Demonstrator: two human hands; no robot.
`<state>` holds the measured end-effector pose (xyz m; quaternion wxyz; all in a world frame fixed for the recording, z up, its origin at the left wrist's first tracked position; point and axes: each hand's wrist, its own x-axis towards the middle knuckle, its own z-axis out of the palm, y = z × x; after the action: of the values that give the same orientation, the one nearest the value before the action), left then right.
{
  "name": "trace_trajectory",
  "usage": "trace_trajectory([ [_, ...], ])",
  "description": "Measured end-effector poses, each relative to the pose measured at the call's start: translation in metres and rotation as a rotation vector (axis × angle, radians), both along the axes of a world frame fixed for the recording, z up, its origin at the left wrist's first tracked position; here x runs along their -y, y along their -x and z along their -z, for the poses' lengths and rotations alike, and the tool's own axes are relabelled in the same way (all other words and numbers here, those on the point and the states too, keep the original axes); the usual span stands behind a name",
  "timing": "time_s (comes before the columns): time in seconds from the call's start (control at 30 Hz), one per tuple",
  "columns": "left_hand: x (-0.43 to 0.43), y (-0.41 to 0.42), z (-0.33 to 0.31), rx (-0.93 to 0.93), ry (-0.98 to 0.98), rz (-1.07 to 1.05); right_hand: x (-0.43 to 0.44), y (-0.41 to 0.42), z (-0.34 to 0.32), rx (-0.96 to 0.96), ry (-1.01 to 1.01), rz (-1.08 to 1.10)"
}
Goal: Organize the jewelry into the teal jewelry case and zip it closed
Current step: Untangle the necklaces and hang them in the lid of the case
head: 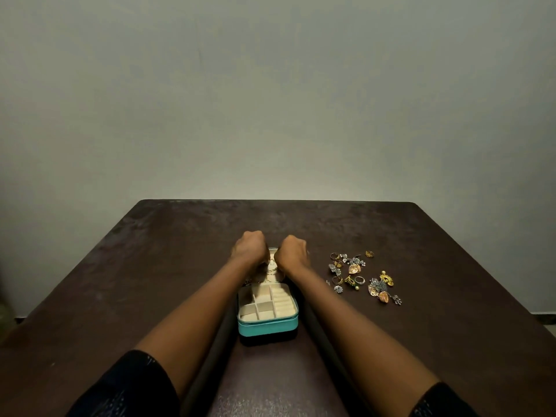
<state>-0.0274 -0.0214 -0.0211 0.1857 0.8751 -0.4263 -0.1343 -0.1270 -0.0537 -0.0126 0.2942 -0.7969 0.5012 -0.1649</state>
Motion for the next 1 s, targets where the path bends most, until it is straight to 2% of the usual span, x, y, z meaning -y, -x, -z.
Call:
trace_trajectory([
  [0.33,-0.004,0.009,-0.006,0.057,-0.1,0.076,-0.001,0.006,-0.003,-0.047,-0.08,-0.019],
  [0.67,-0.012,0.01,-0.001,-0.052,0.014,0.045,0.004,0.015,-0.002,-0.034,-0.094,-0.024],
  [1.0,-0.006,0.015,0.008,0.044,0.115,0.011,0.006,0.017,0.004,-0.009,-0.121,-0.058],
])
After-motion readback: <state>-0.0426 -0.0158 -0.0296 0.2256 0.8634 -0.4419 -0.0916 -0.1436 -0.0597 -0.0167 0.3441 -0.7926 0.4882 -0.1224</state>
